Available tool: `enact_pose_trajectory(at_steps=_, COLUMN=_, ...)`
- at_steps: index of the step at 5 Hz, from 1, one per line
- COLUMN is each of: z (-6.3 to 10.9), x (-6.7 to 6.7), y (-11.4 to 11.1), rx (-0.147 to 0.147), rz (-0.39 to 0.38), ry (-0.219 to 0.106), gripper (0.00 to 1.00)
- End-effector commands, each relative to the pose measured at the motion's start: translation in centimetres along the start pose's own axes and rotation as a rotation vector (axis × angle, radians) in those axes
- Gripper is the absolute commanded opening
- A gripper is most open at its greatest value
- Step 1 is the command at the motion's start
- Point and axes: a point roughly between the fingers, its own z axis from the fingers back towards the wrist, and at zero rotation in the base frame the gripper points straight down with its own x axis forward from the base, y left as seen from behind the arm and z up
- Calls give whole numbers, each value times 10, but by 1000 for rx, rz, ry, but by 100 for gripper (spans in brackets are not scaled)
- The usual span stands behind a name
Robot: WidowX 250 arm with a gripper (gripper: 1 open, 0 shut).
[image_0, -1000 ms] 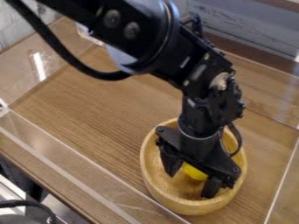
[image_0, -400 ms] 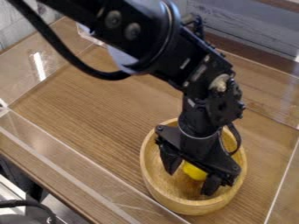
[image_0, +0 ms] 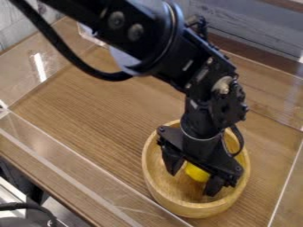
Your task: Remove the lemon from inside the brown bowl and put it on the table
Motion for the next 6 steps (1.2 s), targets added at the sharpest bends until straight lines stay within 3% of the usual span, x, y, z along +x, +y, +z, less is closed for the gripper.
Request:
enact_pose_trajectory(at_steps=1, z=5, x=8, y=-4, rx=-11, rz=-11, ry=-31, gripper=100)
enact_pose_trajectory(at_steps=2, z=4, x=9, y=-3, rx=-10, rz=-10, ry=-28, gripper=100)
enact_pose_trajectory(at_steps=3, z=4, x=10, y=-2, rx=-9, rz=-11, ry=-27, gripper=0)
enact_pose_trajectory(at_steps=6, z=20, x=9, y=3, rx=-1, rz=-23, ry=6, gripper=0)
